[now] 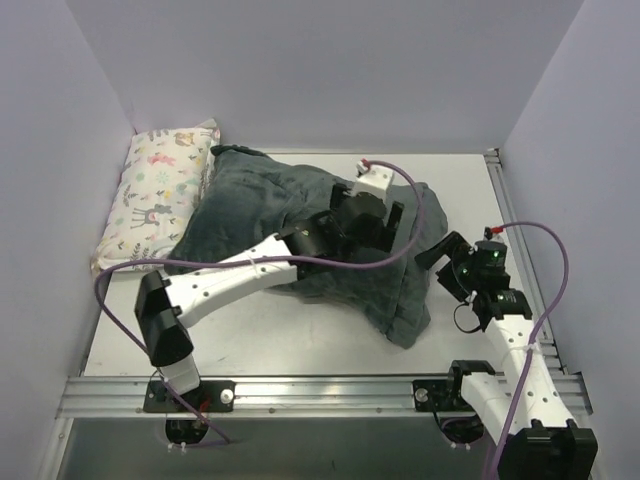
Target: Remove the pillowcase from the pillow
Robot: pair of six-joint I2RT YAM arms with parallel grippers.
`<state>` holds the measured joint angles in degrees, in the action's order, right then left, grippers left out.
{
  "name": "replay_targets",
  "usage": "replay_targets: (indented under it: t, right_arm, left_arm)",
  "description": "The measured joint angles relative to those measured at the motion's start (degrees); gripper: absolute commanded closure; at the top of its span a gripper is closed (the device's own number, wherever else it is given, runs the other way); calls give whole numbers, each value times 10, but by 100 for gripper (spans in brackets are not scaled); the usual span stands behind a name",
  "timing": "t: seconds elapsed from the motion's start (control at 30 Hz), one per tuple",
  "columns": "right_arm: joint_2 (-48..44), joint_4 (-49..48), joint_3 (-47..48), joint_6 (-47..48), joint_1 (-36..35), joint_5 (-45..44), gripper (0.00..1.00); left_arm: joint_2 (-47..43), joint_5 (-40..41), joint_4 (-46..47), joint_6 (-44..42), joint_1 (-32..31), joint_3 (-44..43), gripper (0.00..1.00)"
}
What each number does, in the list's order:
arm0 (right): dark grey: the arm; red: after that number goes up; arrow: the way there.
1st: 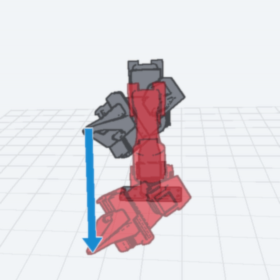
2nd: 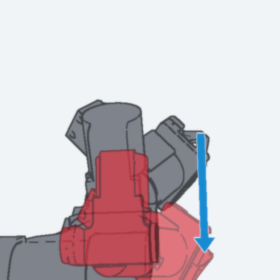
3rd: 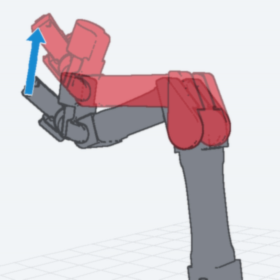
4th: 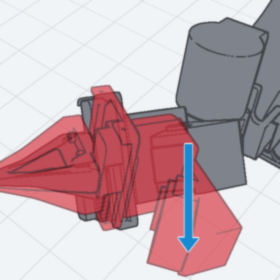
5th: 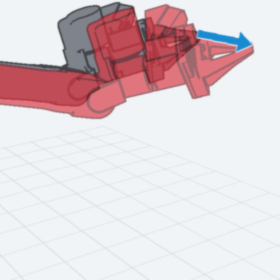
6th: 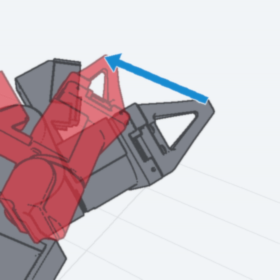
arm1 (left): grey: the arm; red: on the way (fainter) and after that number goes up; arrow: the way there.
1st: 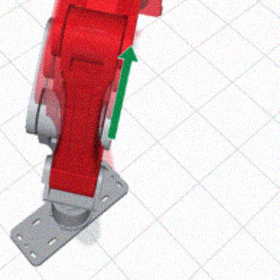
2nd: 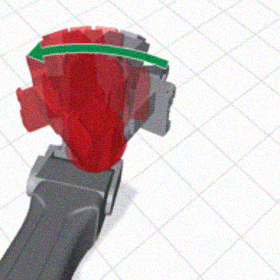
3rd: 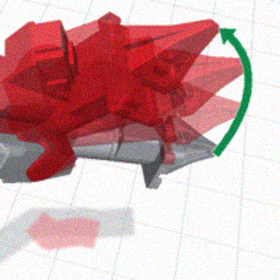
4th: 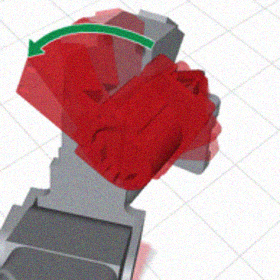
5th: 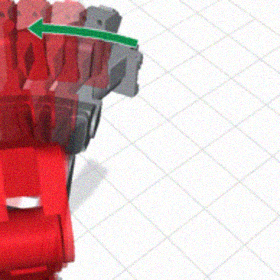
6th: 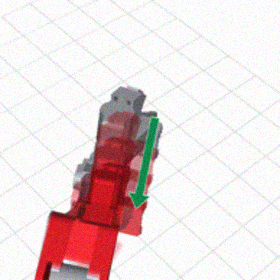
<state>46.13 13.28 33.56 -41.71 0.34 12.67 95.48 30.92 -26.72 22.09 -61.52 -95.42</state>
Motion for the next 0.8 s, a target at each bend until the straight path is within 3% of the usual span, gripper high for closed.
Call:
replay_targets:
  t: [0.13,0.27,0.37,0.6,0.8]
  right_arm:
    - [11,-55,-41,-25,9,67,12]
    - [24,-115,-68,-47,15,104,33]
    - [28,-144,-86,-60,19,120,66]
    - [41,-178,-92,-73,23,136,91]
    - [42,-183,-92,-74,23,137,98]
  left_arm:
    - [105,24,4,-9,-28,-56,3]
    - [182,32,-8,-18,-33,-93,3]
    - [205,34,-20,-20,-34,-110,3]
    - [208,31,-26,-22,-42,-135,3]
    - [219,26,-49,-28,-51,-168,3]
